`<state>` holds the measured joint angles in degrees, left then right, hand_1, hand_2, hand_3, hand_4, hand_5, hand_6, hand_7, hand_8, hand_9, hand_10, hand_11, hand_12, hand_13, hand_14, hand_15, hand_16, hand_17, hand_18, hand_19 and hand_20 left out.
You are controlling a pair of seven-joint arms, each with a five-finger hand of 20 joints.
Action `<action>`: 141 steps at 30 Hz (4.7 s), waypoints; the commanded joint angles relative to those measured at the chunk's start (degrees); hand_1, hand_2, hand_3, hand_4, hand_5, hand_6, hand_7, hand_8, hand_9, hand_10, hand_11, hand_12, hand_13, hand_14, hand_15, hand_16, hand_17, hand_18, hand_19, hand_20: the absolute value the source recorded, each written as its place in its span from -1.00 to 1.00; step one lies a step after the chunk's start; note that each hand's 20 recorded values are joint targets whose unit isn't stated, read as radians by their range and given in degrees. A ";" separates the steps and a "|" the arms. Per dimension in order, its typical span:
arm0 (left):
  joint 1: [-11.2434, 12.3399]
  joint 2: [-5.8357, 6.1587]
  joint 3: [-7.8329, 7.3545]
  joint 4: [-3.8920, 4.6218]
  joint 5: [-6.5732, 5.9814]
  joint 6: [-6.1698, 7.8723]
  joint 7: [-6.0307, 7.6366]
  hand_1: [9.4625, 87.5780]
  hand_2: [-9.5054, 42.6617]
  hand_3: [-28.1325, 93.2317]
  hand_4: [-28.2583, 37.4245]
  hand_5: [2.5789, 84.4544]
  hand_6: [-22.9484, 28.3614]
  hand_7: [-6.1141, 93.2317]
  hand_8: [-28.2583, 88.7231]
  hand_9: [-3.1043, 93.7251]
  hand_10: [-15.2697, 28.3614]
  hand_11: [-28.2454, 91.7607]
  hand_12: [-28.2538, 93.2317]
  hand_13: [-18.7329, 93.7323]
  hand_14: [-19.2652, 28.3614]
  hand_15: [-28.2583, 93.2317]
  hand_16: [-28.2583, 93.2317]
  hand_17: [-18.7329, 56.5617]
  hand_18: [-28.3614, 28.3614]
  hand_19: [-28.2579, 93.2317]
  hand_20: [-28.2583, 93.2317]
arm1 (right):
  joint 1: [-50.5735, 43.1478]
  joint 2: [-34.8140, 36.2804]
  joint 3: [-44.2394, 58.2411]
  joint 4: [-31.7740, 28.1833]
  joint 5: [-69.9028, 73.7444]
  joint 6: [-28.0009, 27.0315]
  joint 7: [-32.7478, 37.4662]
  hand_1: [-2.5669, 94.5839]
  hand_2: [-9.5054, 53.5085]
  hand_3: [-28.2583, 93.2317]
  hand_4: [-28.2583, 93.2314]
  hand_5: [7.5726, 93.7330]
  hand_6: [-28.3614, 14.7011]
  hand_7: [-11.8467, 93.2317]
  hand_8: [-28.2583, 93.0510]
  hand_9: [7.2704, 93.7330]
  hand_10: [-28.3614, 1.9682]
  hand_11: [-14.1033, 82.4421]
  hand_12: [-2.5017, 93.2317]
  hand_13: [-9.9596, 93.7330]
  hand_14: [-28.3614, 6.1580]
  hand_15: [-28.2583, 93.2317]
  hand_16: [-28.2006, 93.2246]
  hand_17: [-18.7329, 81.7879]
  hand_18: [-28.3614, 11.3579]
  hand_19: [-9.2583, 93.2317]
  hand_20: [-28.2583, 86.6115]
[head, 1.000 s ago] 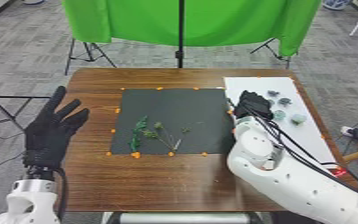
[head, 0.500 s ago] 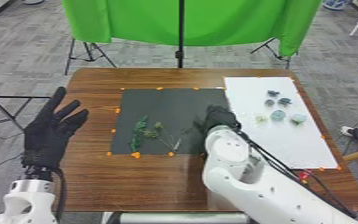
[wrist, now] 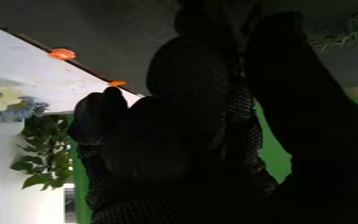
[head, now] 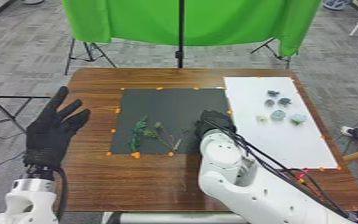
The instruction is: Arrange flowers
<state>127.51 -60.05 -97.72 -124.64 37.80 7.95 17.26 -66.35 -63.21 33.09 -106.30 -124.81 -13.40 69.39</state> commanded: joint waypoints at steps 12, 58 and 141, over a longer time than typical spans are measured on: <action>1.83 0.87 0.37 -0.25 -1.04 1.07 1.86 -0.65 -0.38 0.74 -1.00 -0.30 0.01 -0.66 -0.69 -0.36 0.49 -0.21 -0.36 -0.27 1.00 0.23 -0.65 -0.73 1.00 0.25 -0.13 | -3.99 4.26 5.80 -7.28 -1.85 0.47 -1.09 -0.19 -1.00 0.53 -0.97 0.88 0.10 -0.44 -0.70 0.82 -0.11 0.29 -0.49 0.71 0.02 0.77 -0.18 0.10 -1.00 1.00 0.11; 1.06 0.20 0.41 0.42 -1.20 0.62 0.67 -0.65 -0.39 0.74 -1.00 -0.32 0.00 -0.64 -0.70 -0.36 0.49 -0.21 -0.36 -0.27 1.00 0.23 -0.65 -0.73 1.00 0.26 -0.14 | 2.36 20.89 -2.85 8.14 -3.25 19.15 -7.24 -0.06 -1.00 0.63 -1.00 0.43 0.50 -0.50 -0.74 0.46 -0.05 0.08 -0.60 0.38 -0.02 0.65 -0.31 -0.22 -1.00 0.65 0.26; 2.95 1.47 0.45 -0.37 -3.33 3.07 6.56 -0.65 -0.39 0.74 -1.00 -0.31 0.01 -0.64 -0.70 -0.35 0.50 -0.20 -0.36 -0.26 0.99 0.24 -0.65 -0.73 1.00 0.30 -0.15 | 1.56 26.10 6.24 4.16 -1.16 27.27 -19.80 -0.19 -1.00 0.69 -1.00 0.27 0.52 -0.50 -0.76 0.34 -0.04 -0.12 -0.64 0.23 -0.08 0.63 -0.31 -0.31 -0.98 0.62 0.30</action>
<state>127.05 -59.07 -97.72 -124.59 35.90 9.45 20.57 -64.04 -50.54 35.58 -107.91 -124.43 10.97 43.39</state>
